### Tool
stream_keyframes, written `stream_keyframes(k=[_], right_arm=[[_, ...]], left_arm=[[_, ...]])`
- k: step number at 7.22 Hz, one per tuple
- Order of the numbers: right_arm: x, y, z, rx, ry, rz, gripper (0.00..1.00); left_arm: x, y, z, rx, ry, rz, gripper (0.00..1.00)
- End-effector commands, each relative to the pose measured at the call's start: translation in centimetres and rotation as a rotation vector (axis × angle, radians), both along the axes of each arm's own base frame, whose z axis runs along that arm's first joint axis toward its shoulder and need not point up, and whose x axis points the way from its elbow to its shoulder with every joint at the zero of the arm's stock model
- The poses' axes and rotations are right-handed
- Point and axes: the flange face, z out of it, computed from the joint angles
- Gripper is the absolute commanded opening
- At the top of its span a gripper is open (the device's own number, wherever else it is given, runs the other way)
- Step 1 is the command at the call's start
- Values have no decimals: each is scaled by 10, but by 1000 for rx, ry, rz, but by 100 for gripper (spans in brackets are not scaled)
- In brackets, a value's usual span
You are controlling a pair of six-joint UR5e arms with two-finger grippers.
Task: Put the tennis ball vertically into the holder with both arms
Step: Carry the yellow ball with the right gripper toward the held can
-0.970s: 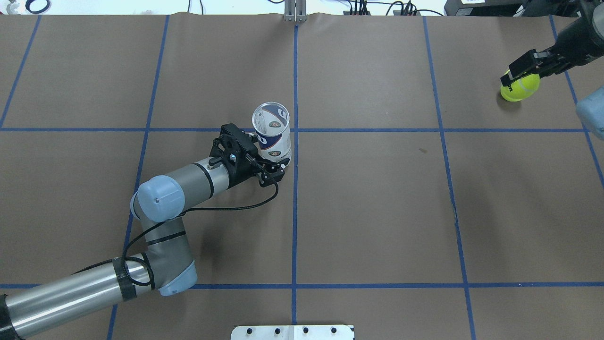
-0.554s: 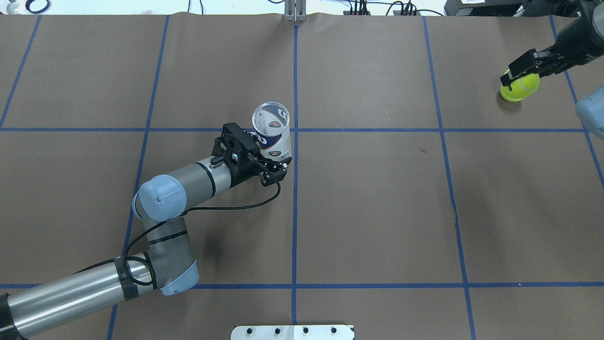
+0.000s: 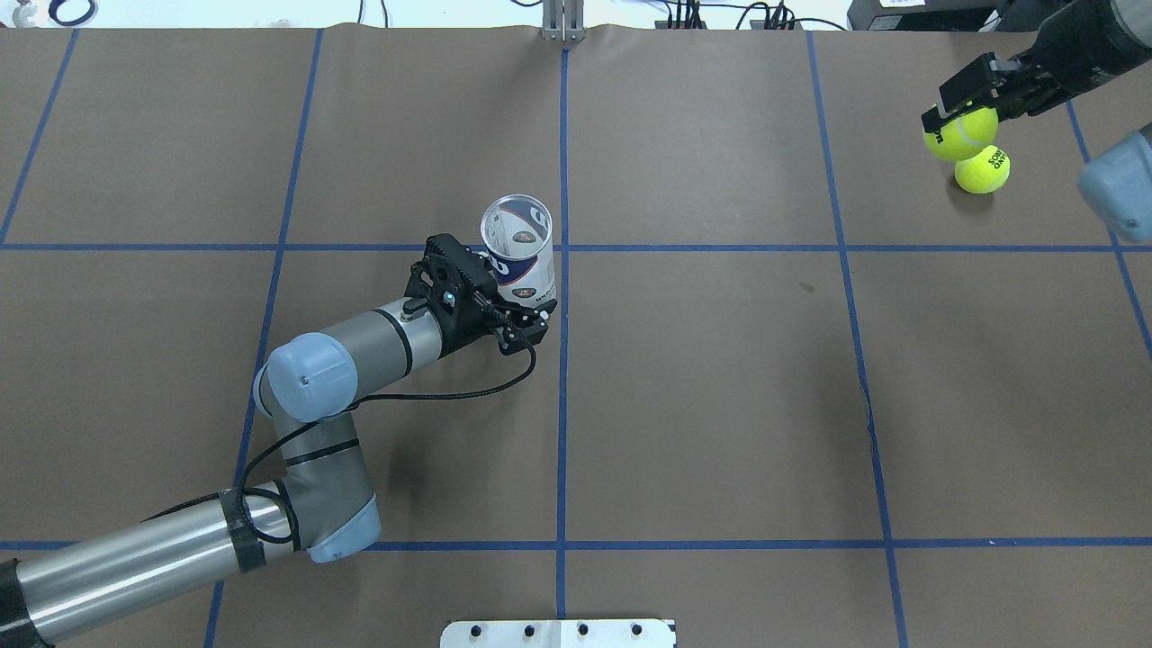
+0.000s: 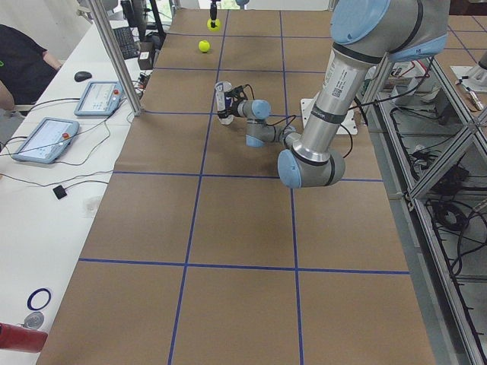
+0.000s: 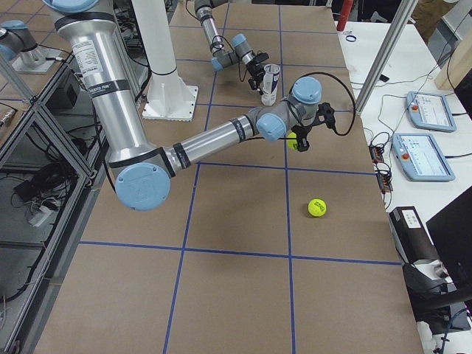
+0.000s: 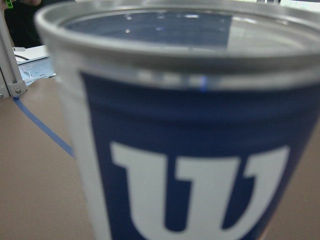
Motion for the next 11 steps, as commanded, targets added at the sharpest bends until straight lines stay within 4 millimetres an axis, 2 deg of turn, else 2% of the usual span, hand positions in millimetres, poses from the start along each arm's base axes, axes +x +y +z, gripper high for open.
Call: stream_keyframes(k=[1, 3, 4, 7, 10, 11], right_arm=[[-38, 10, -69, -64, -74, 22, 0], [-80, 22, -112, -90, -103, 28, 0], [-100, 32, -125, -82, -103, 28, 0], [-146, 50, -165, -92, -129, 30, 0], [-187, 46, -222, -117, -158, 63, 0], [-214, 48, -239, -111, -154, 75, 0]], left_arm=[[1, -1, -4, 2, 4, 0, 98], [2, -1, -5, 2, 5, 0, 98], [2, -1, -5, 2, 5, 0, 98], [1, -2, -5, 3, 6, -2, 98], [1, -1, -5, 3, 6, 0, 98], [2, -1, -5, 2, 5, 0, 98]])
